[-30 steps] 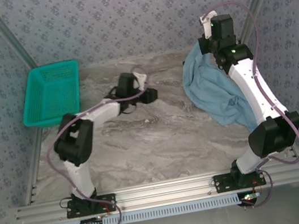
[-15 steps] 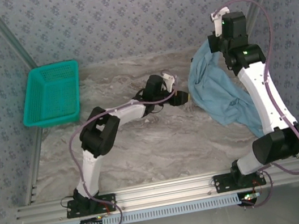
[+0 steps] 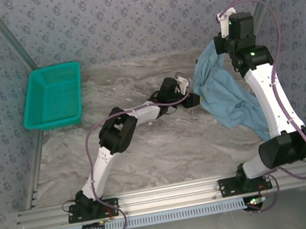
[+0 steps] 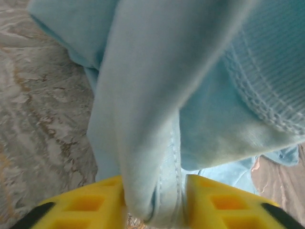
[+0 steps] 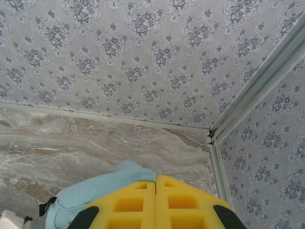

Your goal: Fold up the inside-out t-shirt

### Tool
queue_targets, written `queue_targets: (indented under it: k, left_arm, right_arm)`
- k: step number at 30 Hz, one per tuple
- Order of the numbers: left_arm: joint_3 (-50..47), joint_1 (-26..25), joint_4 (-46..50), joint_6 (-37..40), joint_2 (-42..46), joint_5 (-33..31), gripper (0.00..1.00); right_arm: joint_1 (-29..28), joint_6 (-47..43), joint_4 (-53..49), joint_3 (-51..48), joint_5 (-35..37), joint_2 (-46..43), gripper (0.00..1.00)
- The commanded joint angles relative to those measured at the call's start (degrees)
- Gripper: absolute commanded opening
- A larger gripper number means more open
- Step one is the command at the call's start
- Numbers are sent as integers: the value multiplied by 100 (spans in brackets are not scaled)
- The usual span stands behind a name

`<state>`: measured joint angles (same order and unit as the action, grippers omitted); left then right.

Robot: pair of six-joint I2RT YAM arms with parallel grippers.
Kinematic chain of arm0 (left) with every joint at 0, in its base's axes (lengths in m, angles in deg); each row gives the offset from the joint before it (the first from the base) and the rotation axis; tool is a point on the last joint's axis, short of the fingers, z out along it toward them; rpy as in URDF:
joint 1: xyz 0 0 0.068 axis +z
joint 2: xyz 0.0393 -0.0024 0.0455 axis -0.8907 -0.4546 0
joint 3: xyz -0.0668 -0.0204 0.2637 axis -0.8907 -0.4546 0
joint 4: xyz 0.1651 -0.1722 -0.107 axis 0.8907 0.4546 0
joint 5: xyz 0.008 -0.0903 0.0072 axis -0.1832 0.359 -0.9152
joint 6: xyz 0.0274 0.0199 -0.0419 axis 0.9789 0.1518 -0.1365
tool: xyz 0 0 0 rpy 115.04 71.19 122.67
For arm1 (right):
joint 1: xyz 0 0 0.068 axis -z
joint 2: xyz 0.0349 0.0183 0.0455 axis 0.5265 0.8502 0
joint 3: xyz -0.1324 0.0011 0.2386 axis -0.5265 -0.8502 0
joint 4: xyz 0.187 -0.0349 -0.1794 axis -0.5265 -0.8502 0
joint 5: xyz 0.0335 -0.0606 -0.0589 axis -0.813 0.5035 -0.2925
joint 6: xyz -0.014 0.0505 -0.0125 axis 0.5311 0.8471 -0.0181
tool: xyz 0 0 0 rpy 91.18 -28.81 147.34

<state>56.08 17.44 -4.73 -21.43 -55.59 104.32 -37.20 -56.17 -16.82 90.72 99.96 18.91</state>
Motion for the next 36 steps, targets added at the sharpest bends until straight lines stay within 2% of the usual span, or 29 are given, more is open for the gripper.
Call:
queue_targets:
  k: [1, 2, 4, 9, 12, 14, 17, 20, 26, 31, 36]
  left_arm:
    - [147, 3, -463, -154, 52, 103, 15]
    - [-21, 44, -514, -117, 208, 61, 10]
    - [-517, 134, -654, -32, 688, -47, 9]
    - [-2007, 436, -701, 567, 2506, -381, 1]
    - [-2748, 642, -108, 1224, 3990, -859, 1]
    - [-3061, 676, 604, 1944, 5075, -1559, 1]
    - [-3102, 666, 1458, 2645, 6278, -2321, 1]
    - [-3044, 618, 1961, 2991, 7153, -2902, 0]
    - [-2737, 402, 2534, 3387, 8499, -3617, 0]
    - [-2412, 101, 2842, 3668, 9253, -4061, 0]
    - [-2071, 101, 3185, 3866, 9425, -4374, 0]
  right_arm:
    - [55, 84, -17, 214, -50, -154, 0]
    - [64, 86, -37, 238, -38, -162, 0]
    - [86, 94, -74, 278, -16, -202, 0]
    - [112, 213, -109, 381, -144, -434, 0]
    - [108, 382, -19, 334, -343, -799, 0]
    - [83, 593, 147, 233, -498, -1172, 0]
    - [2, 854, 402, 13, -695, -1780, 0]
    - [-198, 870, 487, -48, -696, -2286, 0]
    - [-360, 891, 340, 259, -769, -2995, 0]
    - [-369, 1072, 184, 688, -1144, -3195, 0]
    - [-369, 1188, 193, 900, -1421, -3166, 0]
